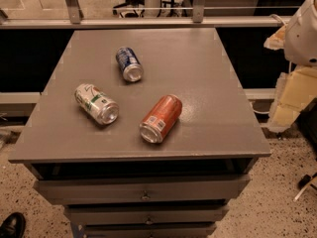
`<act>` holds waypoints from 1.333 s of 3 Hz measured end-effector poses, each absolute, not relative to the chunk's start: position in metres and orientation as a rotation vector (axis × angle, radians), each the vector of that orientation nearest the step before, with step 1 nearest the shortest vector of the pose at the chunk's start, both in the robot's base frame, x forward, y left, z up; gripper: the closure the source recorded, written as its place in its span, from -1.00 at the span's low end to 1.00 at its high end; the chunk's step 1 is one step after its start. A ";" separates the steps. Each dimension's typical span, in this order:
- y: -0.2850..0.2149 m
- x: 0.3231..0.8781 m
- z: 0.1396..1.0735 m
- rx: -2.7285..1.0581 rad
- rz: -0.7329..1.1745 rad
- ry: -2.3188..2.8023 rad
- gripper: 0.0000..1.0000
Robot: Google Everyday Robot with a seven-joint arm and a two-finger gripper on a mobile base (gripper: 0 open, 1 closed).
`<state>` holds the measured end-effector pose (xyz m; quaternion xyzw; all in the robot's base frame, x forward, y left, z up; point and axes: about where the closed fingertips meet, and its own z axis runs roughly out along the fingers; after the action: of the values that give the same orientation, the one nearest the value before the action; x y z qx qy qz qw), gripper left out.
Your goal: Place coke can upright
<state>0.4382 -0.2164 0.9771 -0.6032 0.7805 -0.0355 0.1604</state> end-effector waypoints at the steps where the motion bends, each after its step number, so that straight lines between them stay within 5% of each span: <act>1: -0.216 0.438 0.977 -1.723 -0.102 2.229 -1.00; 4: -0.165 0.502 0.937 -1.364 0.027 2.438 -1.00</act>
Offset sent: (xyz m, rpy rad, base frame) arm 0.0407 0.0365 -0.0402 0.0655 0.0707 -0.2420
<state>0.5017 -0.1652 0.9375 -0.4807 0.8596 0.0096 0.1731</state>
